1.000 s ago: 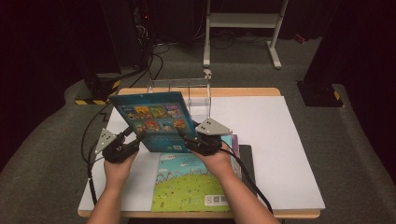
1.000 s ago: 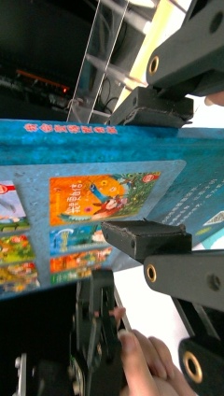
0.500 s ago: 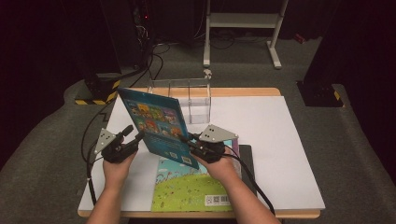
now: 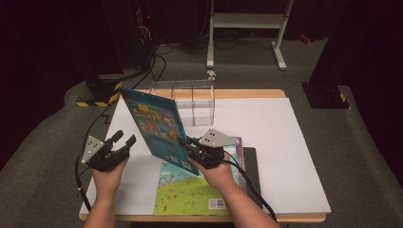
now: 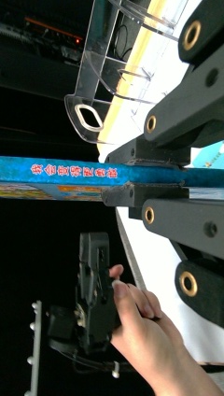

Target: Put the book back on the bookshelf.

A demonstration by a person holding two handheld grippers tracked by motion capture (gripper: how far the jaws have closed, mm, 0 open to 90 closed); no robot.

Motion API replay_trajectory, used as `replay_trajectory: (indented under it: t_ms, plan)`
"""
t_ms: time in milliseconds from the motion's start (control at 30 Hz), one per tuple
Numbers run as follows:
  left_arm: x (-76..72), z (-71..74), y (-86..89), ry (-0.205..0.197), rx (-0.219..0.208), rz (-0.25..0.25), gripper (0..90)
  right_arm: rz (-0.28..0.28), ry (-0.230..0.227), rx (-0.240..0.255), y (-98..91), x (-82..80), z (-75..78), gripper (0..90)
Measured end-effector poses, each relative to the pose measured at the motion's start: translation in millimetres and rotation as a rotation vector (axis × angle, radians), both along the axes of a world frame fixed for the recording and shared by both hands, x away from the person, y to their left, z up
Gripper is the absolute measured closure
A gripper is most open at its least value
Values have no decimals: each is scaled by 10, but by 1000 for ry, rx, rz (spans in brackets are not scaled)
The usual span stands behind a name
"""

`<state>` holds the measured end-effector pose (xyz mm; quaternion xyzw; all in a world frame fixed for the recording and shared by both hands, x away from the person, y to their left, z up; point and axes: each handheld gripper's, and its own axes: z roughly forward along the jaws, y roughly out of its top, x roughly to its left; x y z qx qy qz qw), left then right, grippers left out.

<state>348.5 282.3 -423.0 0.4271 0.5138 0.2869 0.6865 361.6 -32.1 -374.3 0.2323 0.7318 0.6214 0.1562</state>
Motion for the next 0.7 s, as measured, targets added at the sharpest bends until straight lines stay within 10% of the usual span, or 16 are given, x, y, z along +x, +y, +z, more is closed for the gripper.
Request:
replay_trajectory:
  t_ms: [700]
  plan:
    - [-16, 21, 89, -6, -6, 4, 405, -123, -40, 30, 363, 234, 125, 833]
